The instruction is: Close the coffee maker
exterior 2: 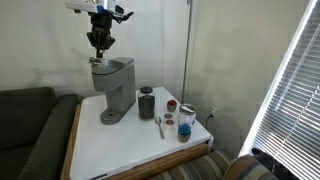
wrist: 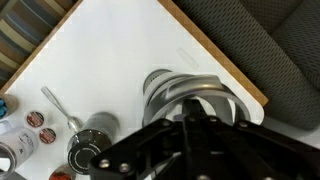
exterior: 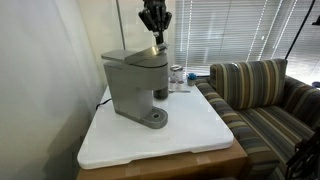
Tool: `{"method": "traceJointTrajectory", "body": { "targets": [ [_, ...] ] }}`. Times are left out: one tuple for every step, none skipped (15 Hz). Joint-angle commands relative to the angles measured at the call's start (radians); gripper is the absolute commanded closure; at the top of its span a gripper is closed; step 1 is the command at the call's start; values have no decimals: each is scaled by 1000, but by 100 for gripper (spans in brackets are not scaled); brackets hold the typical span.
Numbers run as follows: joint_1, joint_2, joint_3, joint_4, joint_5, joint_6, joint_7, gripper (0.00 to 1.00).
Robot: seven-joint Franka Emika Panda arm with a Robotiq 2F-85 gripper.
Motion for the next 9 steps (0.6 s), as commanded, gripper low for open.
{"method": "traceJointTrajectory", "body": {
  "targets": [
    [2,-7,-7,26,8,-117,44,100],
    [1,-6,-7,32,11,-136,53,100],
    [2,-5,-7,39,9,-157,58,100],
    [3,-5,-9,46,5,-168,63,100],
    [5,-2,-10,54,2,-161,66,100],
    [4,2,-9,64,5,-172,72,100],
    [3,5,-8,71,8,-182,72,100],
    [4,2,-8,69,7,-181,74,100],
    [5,1,-8,67,7,-175,78,100]
  ]
}}
